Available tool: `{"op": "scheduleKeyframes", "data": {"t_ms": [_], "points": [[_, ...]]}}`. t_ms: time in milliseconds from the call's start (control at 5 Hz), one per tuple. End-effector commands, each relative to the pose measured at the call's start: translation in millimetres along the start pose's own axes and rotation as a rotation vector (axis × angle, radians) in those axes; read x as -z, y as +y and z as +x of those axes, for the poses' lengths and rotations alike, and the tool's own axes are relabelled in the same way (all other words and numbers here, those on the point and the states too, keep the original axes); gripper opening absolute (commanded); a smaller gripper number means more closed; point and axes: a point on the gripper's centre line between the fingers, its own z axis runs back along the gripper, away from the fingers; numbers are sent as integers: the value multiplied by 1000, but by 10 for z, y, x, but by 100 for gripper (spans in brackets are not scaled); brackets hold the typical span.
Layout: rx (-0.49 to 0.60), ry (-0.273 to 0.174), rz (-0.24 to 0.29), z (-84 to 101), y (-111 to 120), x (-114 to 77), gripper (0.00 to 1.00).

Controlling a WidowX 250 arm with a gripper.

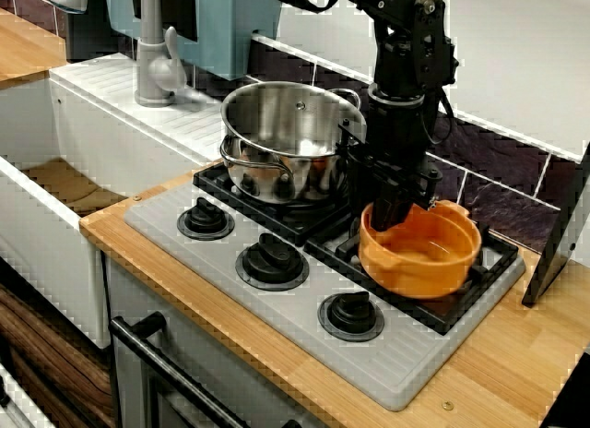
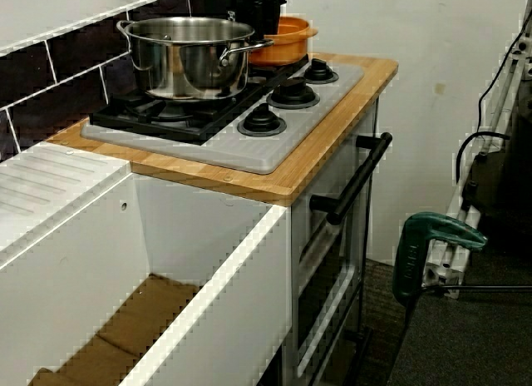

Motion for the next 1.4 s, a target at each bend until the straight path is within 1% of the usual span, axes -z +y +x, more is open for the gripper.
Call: {"op": "scheduleKeyframes", "data": {"t_ms": [0,200,400,800,1200], "points": [[6,-23,-4,-54,-18,-65,0],[7,-22,-6,-57,-18,-67,0],[2,-30,-19,-53,-2,-122,0],[-11,-67,-44,-52,37,-359,0],[-27,-96,-69,-9,99,-583,0]]}}
